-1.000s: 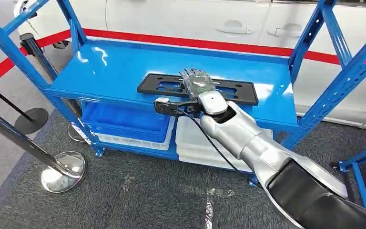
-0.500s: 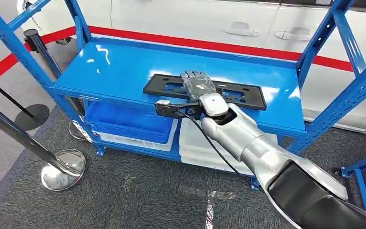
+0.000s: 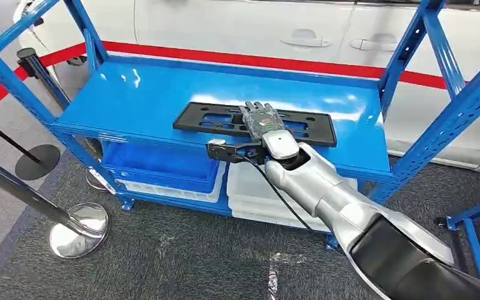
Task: Take the parts from the cabinet and place them on the table.
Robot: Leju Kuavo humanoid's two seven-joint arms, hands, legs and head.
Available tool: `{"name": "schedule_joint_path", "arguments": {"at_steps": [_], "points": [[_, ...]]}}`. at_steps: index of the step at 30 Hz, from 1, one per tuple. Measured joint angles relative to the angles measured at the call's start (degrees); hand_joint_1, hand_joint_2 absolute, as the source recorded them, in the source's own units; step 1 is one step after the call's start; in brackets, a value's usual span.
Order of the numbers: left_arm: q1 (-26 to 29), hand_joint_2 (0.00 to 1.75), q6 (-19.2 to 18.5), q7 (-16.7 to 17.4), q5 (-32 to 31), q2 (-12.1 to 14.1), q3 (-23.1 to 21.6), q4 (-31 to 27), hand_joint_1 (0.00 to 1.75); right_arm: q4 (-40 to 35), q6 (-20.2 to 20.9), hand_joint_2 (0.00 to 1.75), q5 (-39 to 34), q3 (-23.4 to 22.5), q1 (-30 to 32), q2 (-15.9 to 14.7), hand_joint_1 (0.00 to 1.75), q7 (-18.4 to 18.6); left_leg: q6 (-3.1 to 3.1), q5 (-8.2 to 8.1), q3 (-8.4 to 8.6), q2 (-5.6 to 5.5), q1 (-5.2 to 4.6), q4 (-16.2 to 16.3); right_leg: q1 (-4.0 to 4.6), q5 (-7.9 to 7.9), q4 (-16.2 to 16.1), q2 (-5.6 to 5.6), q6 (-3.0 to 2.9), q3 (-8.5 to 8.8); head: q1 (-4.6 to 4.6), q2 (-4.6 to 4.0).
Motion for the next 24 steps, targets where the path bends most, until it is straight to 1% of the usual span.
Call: {"name": "schedule_joint_path", "arguments": {"at_steps": [1, 2, 3, 4, 5, 6, 7, 8, 9, 10, 11, 12, 14, 15, 16, 18, 19, 20, 21, 22, 23, 24], "points": [[-0.05, 0.0, 0.02, 0.02, 0.02, 0.0, 0.0, 0.0, 0.0, 0.0, 0.0, 1.75, 0.02, 0.02, 0.05, 0.0, 0.0, -0.02, 0.2, -0.13, 0.28, -0.01, -0.23, -1.45, -0.07, 0.0, -0.03, 0.02, 0.16, -0.13, -0.03, 0.0], [-0.23, 0.0, 0.09, 0.15, 0.07, 0.02, 0.0, 0.0, 0.0, 0.02, 0.02, 1.75, -0.02, 0.04, 0.19, 0.0, 0.0, -0.02, 0.25, -0.13, 0.13, 0.0, -0.26, -1.09, -0.14, 0.14, -0.25, -0.01, 0.49, -0.11, 0.06, 0.0], [-0.24, 0.0, 0.22, 0.22, 0.11, 0.04, 0.0, 0.0, 0.0, 0.04, 0.02, 1.75, -0.09, 0.07, 0.32, 0.0, 0.0, -0.02, 0.43, -0.24, 0.13, -0.04, -0.33, -1.16, -0.24, 0.06, -0.48, -0.04, 0.82, 0.02, 0.0, 0.0], [-0.17, 0.0, 0.37, 0.33, 0.13, 0.06, 0.0, 0.0, 0.0, 0.04, 0.02, 1.75, -0.11, 0.09, 0.31, 0.0, 0.0, -0.02, 0.7, -0.09, 0.4, -0.03, -0.27, -1.73, -0.15, 0.0, -0.57, -0.02, 1.23, 0.18, 0.0, 0.0], [-0.01, 0.0, 0.48, 0.46, 0.2, 0.04, 0.0, 0.0, 0.0, 0.07, 0.0, 1.75, -0.11, 0.07, 0.42, -0.02, 0.0, -0.04, 1.02, 0.25, 1.11, 0.19, 0.39, -2.52, -0.19, -0.66, 0.15, -0.32, 1.55, -0.08, 0.04, 0.02], [-0.02, 0.0, 0.59, 0.59, 0.2, 0.04, 0.0, 0.0, 0.0, 0.09, 0.02, 1.75, -0.11, 0.09, 0.39, -0.02, 0.0, -0.04, 1.3, 0.22, 1.52, 0.16, 0.36, -2.92, 0.04, -1.85, 2.1, -0.42, 1.71, -0.87, 0.17, 0.0], [-0.11, 0.0, 0.68, 0.66, 0.2, 0.06, 0.0, 0.0, 0.0, 0.13, 0.02, 1.75, -0.11, 0.09, 0.39, -0.02, 0.0, -0.02, 1.55, 0.2, 1.6, 0.17, 0.34, -2.97, 0.0, -3.76, 5.92, -0.38, 1.78, -2.76, 0.35, 0.0], [-0.2, 0.0, 0.72, 0.77, 0.2, 0.06, 0.0, 0.0, 0.0, 0.24, 0.02, 1.75, -0.11, 0.09, 0.64, -0.02, 0.0, -0.04, 1.68, 0.1, 1.63, 0.15, 0.32, -2.93, -0.03, -5.75, 10.93, -0.42, 1.9, -5.37, 0.3, 0.0], [-0.23, 0.0, 0.72, 0.85, 0.18, 0.06, 0.0, 0.0, 0.0, 0.33, 0.05, 1.75, -0.11, 0.11, 1.05, -0.02, 0.0, -0.04, 1.81, 0.0, 1.67, 0.14, 0.3, -2.9, -0.09, -6.81, 14.61, -0.43, 1.99, -7.53, 0.39, 0.0], [-0.22, 0.0, 0.74, 0.94, 0.15, 0.06, 0.0, 0.0, 0.0, 0.48, 0.07, 1.75, -0.13, 0.13, 1.52, -0.02, 0.0, -0.04, 1.8, -0.12, 1.71, 0.1, 0.31, -2.81, -0.17, -6.76, 16.57, -0.44, 2.12, -8.98, 0.37, 0.0], [-0.16, 0.0, 0.74, 1.07, 0.11, 0.06, 0.0, 0.0, 0.0, 0.63, 0.05, 1.75, -0.15, 0.13, 1.87, -0.02, 0.0, -0.07, 1.69, -0.3, 1.76, 0.01, 0.33, -2.64, -0.3, -5.34, 15.69, -0.45, 2.14, -9.01, 0.41, 0.0], [-0.09, 0.0, 0.76, 1.18, 0.09, 0.06, 0.0, 0.0, 0.0, 0.81, 0.05, 1.75, -0.26, 0.13, 2.01, -0.02, 0.0, -0.11, 1.57, -0.56, 1.78, -0.03, 0.36, -2.39, -0.42, -3.03, 12.67, -0.5, 2.11, -7.92, 0.39, 0.0], [-0.08, 0.0, 0.81, 1.18, 0.07, 0.06, 0.0, 0.0, 0.0, 1.05, 0.0, 1.75, -0.35, 0.13, 1.98, -0.02, 0.0, -0.18, 1.05, -1.3, 1.84, -0.11, 0.46, -1.46, -0.48, 2.13, 3.14, -0.65, 1.89, -3.74, 0.41, 0.0], [-0.08, 0.0, 0.81, 1.16, 0.09, 0.15, 0.0, 0.0, 0.0, 1.18, 0.0, 1.75, -0.37, 0.13, 1.97, -0.04, 0.0, -0.2, 0.67, -1.68, 1.58, -0.13, 0.26, -1.04, -0.33, 1.31, 1.29, -0.6, 1.74, -2.72, 0.39, 0.0], [-0.18, 0.0, 0.81, 1.09, 0.11, 0.17, 0.0, 0.0, 0.0, 1.18, -0.02, 1.75, -0.44, 0.13, 2.11, 0.0, 0.0, -0.28, 0.34, -1.92, 1.32, -0.17, 0.01, -0.52, -0.3, 1.41, 0.8, -0.45, 1.45, -2.45, 0.23, 0.02], [-0.1, 0.0, 0.83, 0.85, 0.2, 0.19, 0.0, 0.0, 0.0, 1.38, 0.0, 1.75, -0.46, 0.13, 2.44, -0.07, 0.0, -0.35, -0.1, -1.77, 1.48, -0.16, 0.22, -0.95, 0.04, 1.32, 0.8, -0.35, 0.99, -2.49, 0.3, 0.0], [-0.07, 0.0, 0.83, 0.83, 0.26, 0.19, 0.0, 0.0, 0.0, 1.51, 0.0, 1.75, -0.46, 0.13, 2.43, -0.07, 0.0, -0.35, -0.38, -1.81, 1.61, -0.14, 0.25, -1.03, -0.07, 1.44, 0.59, -0.3, 0.69, -2.44, 0.28, 0.0], [-0.07, 0.0, 0.83, 0.79, 0.26, 0.37, 0.0, 0.0, 0.0, 1.49, -0.02, 1.75, -0.46, 0.13, 2.38, 0.0, 0.0, -0.35, -0.65, -2.38, 1.22, -0.03, 0.32, -0.72, -0.57, 1.6, 0.2, -0.31, 0.42, -2.06, 0.28, 0.0], [-0.1, 0.0, 0.83, 0.74, 0.31, 0.35, 0.0, 0.0, 0.0, 1.49, -0.06, 1.75, -0.46, 0.13, 2.33, 0.0, 0.0, -0.35, -1.01, -3.44, 0.84, 0.05, 0.35, 1.07, -0.58, 1.52, 0.0, -0.31, 0.24, -1.78, 0.1, 0.0], [-0.15, 0.0, 0.83, 0.7, 0.44, 0.39, 0.0, 0.0, 0.0, 1.51, -0.04, 1.75, -0.44, 0.13, 2.3, 0.04, 0.0, -0.37, -1.32, -5.19, -0.87, 0.03, 0.37, 4.8, -0.65, 1.46, -0.01, -0.36, -0.07, -1.6, -0.05, 0.0], [-0.19, 0.0, 0.85, 0.7, 0.61, 0.57, 0.0, 0.0, 0.0, 1.55, -0.04, 1.75, -0.44, 0.13, 2.36, 0.09, 0.0, -0.39, -1.55, -6.96, -3.08, 0.04, 0.42, 9.19, -0.62, 1.35, 0.0, -0.38, -0.22, -1.49, -0.07, 0.0], [-0.16, 0.0, 0.87, 0.7, 0.7, 0.65, 0.0, 0.0, 0.0, 1.64, -0.04, 1.75, -0.44, 0.13, 2.5, 0.11, 0.0, -0.46, -1.72, -8.31, -5.33, 0.04, 0.43, 13.32, -0.59, 1.25, 0.0, -0.44, -0.36, -1.39, -0.07, 0.0]]}}
